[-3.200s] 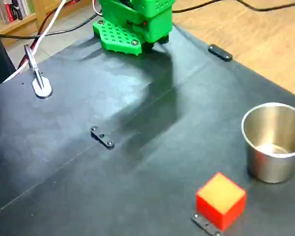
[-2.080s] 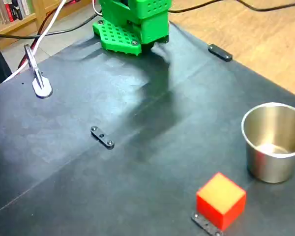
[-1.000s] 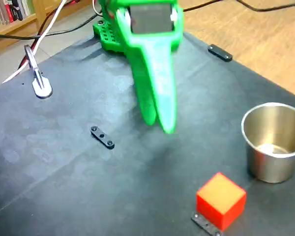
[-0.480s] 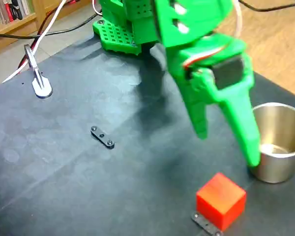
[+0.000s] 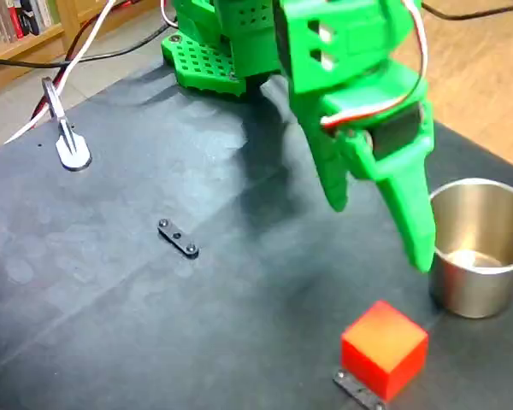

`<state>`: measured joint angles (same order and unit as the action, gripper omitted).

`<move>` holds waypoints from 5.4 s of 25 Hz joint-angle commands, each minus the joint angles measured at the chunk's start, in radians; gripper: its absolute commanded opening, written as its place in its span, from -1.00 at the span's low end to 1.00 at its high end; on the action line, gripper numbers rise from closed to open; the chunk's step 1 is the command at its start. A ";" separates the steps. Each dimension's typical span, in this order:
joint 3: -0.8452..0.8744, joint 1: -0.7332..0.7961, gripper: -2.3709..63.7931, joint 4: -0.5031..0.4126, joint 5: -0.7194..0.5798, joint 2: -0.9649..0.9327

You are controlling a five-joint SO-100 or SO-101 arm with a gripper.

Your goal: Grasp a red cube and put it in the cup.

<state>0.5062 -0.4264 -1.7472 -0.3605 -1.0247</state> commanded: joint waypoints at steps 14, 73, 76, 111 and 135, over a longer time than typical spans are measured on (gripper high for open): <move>-0.172 0.003 0.15 0.156 -0.038 0.209; -0.175 0.003 -0.95 0.273 -0.129 0.419; -0.167 0.002 -0.94 0.272 -0.127 0.374; 0.486 0.235 -0.94 0.273 0.164 -0.686; 0.497 0.282 -0.95 0.485 0.206 -0.357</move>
<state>1.0078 -0.1733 -1.2686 -0.1626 -1.3760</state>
